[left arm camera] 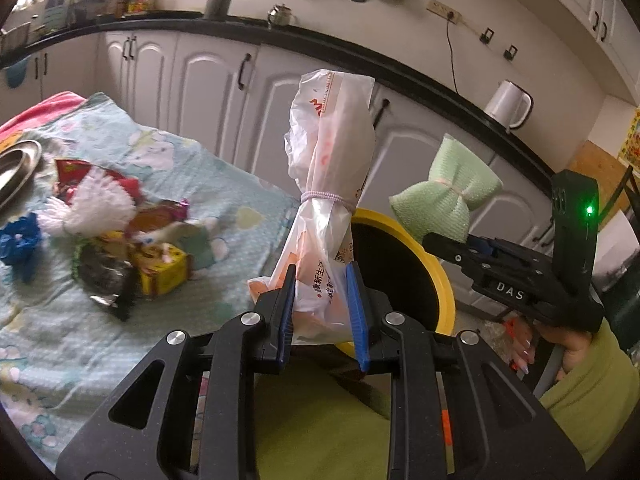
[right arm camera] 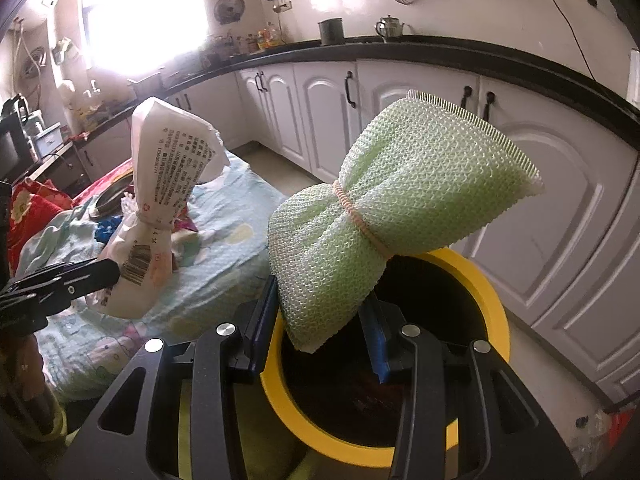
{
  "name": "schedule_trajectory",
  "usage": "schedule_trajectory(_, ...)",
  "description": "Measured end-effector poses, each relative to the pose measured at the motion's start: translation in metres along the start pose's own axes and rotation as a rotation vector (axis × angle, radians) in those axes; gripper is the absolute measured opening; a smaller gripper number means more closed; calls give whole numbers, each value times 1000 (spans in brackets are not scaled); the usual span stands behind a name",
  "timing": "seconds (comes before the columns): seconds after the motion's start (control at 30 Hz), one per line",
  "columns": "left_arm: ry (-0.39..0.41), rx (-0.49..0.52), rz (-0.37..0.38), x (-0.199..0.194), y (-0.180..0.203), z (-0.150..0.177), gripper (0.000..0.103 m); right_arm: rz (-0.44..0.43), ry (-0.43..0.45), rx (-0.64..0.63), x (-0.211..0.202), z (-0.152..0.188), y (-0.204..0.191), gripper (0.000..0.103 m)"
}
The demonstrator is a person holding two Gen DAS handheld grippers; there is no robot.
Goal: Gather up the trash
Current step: 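Carry the white bag with the left gripper while the right gripper carries the green bow to the bin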
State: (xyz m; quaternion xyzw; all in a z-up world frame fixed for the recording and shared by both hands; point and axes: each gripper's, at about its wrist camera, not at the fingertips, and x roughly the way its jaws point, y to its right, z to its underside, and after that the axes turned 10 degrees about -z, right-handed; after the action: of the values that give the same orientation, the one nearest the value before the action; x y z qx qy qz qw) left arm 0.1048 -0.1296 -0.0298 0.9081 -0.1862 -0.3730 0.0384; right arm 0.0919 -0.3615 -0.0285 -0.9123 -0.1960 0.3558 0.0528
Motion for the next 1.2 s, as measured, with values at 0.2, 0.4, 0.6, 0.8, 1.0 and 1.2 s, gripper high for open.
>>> schedule_trajectory(0.2, -37, 27, 24, 17, 14, 3, 18, 34, -7, 6, -2, 8, 11, 38)
schedule_trajectory(0.4, -49, 54, 36, 30, 27, 2, 18, 58, -25, 24, -3, 18, 25, 38)
schedule_trajectory(0.6, -63, 86, 46, 45, 40, -3, 18, 77, -52, 49, 0, 30, 39, 38)
schedule_trajectory(0.8, -80, 118, 54, 60, 53, -6, 19, 88, -89, 76, 5, 43, 50, 38)
schedule_trajectory(1.0, -100, 135, 52, 73, 58, -7, 19, 82, -132, 114, 16, 54, 62, 39)
schedule_trajectory(1.2, -113, 136, 48, 85, 60, -9, 20, 77, -171, 126, 29, 61, 66, 39)
